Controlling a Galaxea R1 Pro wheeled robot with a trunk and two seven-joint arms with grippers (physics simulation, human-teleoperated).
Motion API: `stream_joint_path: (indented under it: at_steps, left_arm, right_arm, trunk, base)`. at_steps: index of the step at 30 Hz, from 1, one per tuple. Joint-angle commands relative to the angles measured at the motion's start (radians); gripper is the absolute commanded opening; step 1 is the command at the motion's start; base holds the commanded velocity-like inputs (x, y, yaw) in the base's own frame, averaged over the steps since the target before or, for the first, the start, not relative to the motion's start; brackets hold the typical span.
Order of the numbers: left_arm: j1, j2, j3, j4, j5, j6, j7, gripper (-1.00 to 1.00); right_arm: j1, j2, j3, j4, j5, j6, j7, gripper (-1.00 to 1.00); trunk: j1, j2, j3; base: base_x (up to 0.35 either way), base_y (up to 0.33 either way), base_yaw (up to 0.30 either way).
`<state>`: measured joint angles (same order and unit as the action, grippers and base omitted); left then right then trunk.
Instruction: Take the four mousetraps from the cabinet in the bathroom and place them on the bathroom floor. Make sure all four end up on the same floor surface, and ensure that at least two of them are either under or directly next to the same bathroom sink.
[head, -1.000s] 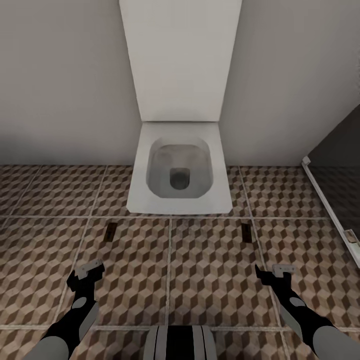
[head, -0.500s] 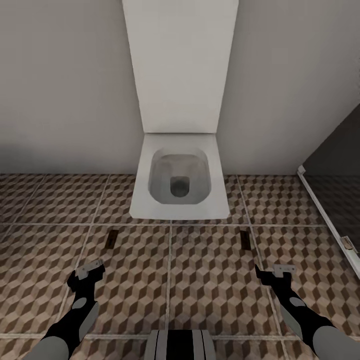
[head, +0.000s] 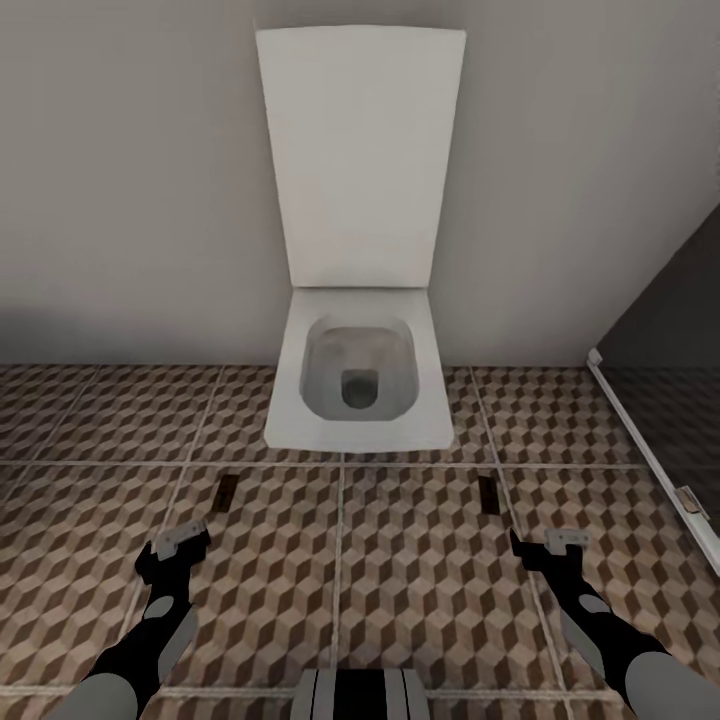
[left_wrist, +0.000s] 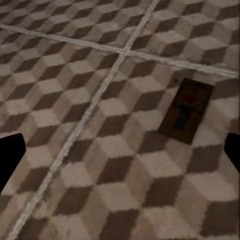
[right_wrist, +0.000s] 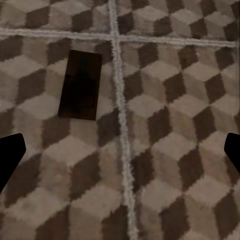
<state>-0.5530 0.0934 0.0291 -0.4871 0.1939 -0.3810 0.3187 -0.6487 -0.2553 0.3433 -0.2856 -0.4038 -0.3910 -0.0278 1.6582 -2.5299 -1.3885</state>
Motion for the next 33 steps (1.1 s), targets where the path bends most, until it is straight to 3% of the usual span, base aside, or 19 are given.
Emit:
stream_joint_path:
  at_steps: [1,22,33]
  left_arm:
    - [0.000,0.000,-0.002,0.001,0.007,-0.004,0.000,1.00]
    - [0.000,-0.005,-0.003,0.077,0.010,-0.003,-0.011,1.00]
    - [0.000,-0.006,0.004,0.194,0.015,-0.004,-0.012,1.00]
  right_arm:
    - [-0.001,0.000,0.008,0.000,-0.008,-0.003,-0.003,1.00]
    - [0.000,0.004,0.008,0.076,-0.010,-0.004,0.004,1.00]
    - [0.000,0.015,0.008,0.183,-0.010,-0.004,0.010,1.00]
  trunk:
    - [-0.001,0.000,0.003]
    - [-0.010,0.005,0.085]
    - [-0.015,0.008,0.127]
  base:
    - [0.000,0.000,0.000]
    - [0.000,0.000,0.000]
    - [0.000,0.000,0.000]
